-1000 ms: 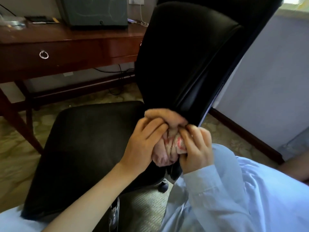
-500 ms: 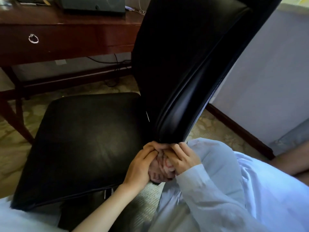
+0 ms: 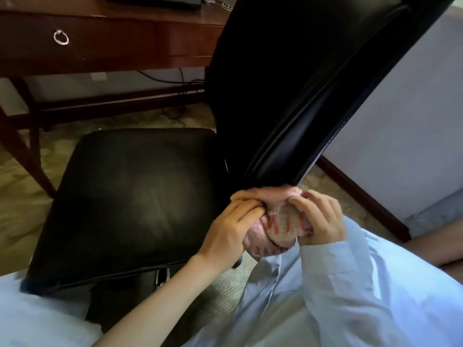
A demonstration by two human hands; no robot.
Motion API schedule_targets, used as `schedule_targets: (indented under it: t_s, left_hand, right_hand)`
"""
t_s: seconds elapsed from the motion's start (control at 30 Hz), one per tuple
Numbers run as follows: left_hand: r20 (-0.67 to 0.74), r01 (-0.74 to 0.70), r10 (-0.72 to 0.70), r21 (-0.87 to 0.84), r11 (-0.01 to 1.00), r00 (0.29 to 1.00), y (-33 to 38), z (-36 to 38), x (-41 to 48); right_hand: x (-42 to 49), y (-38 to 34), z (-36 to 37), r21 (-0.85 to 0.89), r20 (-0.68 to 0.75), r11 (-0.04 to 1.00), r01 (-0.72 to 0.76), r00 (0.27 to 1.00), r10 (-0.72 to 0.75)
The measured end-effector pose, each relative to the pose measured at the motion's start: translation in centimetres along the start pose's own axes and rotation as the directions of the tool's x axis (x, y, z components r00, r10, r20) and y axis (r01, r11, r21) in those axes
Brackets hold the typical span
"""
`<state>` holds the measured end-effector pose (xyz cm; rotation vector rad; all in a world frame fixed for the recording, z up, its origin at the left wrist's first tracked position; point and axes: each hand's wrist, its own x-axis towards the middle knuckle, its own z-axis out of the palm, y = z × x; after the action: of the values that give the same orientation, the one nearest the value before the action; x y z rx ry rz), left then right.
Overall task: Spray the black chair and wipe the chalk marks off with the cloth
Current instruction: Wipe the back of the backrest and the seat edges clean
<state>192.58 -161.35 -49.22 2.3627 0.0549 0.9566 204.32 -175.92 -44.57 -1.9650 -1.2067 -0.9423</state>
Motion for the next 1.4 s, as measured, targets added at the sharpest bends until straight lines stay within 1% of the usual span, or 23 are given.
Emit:
schedule_targets:
  t_s: [0.07,0.1,0.13,0.17,0.2,0.23,0.27,0.3,0.4,0.5,0.57,0.63,0.7,0.77,0.9,0.97,1.0,1.03,1.1,1.17,1.2,1.33,1.4]
  left_hand:
    - [0.142,0.166,-0.155,-0.071,0.984,0.978,-1.5,2.1,-2.5]
    - [0.203,0.230,-0.213,-0.067,0.971,0.956,-2.3,3.2,-3.6]
    - [0.273,0.296,-0.271,-0.050,0.954,0.923,-3.0,4.1,-4.3]
    - [0.334,0.333,-0.306,-0.027,0.942,0.892,-3.4,5.0,-4.9]
    - [0.370,0.343,-0.311,-0.023,0.939,0.875,-3.6,5.6,-5.1]
    - [0.357,0.324,-0.303,0.000,0.946,0.883,-3.6,6.2,-5.2]
    - [0.313,0.297,-0.297,0.048,0.954,0.902,-3.6,6.7,-4.9]
    - [0.287,0.308,-0.314,0.067,0.949,0.905,-3.8,7.3,-4.8]
    - [0.278,0.418,-0.397,-0.021,0.908,0.875,-3.6,8.8,-4.3]
    - [0.291,0.437,-0.405,-0.052,0.898,0.867,-3.7,9.0,-3.6]
    - [0.225,0.398,-0.370,-0.093,0.913,0.901,-3.1,8.7,-2.8]
    - [0.080,0.293,-0.285,-0.122,0.948,0.955,-1.7,8.1,-1.5]
    - [-0.078,0.154,-0.161,-0.093,0.984,0.984,-0.4,7.5,0.6]
    - [-0.149,0.076,-0.084,-0.058,0.995,0.985,0.7,7.1,2.6]
    - [-0.143,0.014,-0.015,-0.006,1.000,0.990,0.8,7.4,4.0]
    - [-0.144,0.009,-0.005,0.026,1.000,0.990,0.4,7.9,4.0]
    - [-0.138,0.013,-0.007,0.042,0.999,0.990,0.2,8.2,4.0]
    - [-0.122,0.016,-0.009,0.054,0.998,0.993,-0.1,8.4,4.0]
    - [-0.069,0.032,-0.026,0.090,0.995,0.997,-1.4,9.2,3.1]
    - [-0.007,0.065,-0.065,0.131,0.989,0.998,-3.0,10.0,1.8]
    - [0.033,0.081,-0.087,0.159,0.984,0.996,-3.9,10.3,1.4]
    - [0.135,0.098,-0.139,0.271,0.958,0.981,-5.8,11.5,1.6]
    - [0.189,0.076,-0.136,0.297,0.952,0.972,-6.6,12.3,1.8]
  right_hand:
    - [-2.5,1.3,1.7,0.068,0.218,0.997,-0.029,0.976,0.013]
    - [-3.6,1.8,2.6,0.069,0.347,0.998,-0.011,0.938,-0.014]
    - [-4.4,2.2,3.6,0.046,0.476,0.999,0.024,0.878,-0.043]
    - [-4.9,2.5,4.6,0.001,0.590,0.999,0.040,0.807,-0.033]
    - [-5.3,2.6,5.5,-0.043,0.665,0.999,0.032,0.747,0.005]
    - [-5.4,2.8,6.1,-0.074,0.690,0.997,0.031,0.723,0.029]
    - [-5.6,3.0,6.4,-0.082,0.687,0.996,0.038,0.726,0.029]
    - [-5.7,3.3,6.6,-0.067,0.663,0.997,0.045,0.748,0.011]
    - [-6.0,3.9,6.4,-0.047,0.609,0.998,0.041,0.793,-0.004]
    - [-5.4,4.1,6.1,0.023,0.542,0.999,-0.037,0.840,0.018]
    - [-4.5,4.5,5.2,0.105,0.386,0.992,-0.074,0.922,0.028]
    - [-2.8,4.4,3.5,0.118,0.191,0.988,-0.098,0.979,0.074]
    - [-0.4,4.0,1.5,0.106,0.018,0.987,-0.121,0.993,0.119]
    - [2.1,4.1,-0.1,0.090,-0.051,0.990,-0.113,0.992,0.118]
    - [4.1,6.3,-1.1,0.006,0.028,0.999,-0.042,0.999,0.042]
    - [3.5,7.5,-0.4,-0.023,0.042,0.994,-0.102,0.994,0.103]
    - [3.0,8.2,0.3,-0.022,0.068,0.989,-0.145,0.987,0.147]
    - [2.3,9.0,1.3,-0.016,0.130,0.984,-0.178,0.975,0.179]
    - [0.9,10.5,3.9,-0.004,0.346,0.980,-0.200,0.919,0.189]
    - [-0.3,11.2,6.7,-0.037,0.535,0.972,-0.231,0.817,0.214]
    - [-0.8,11.3,8.0,-0.040,0.577,0.967,-0.252,0.784,0.229]
    - [-1.7,11.8,10.7,0.000,0.607,0.927,-0.376,0.736,0.299]
    - [-2.3,12.6,11.6,-0.034,0.683,0.916,-0.401,0.659,0.314]
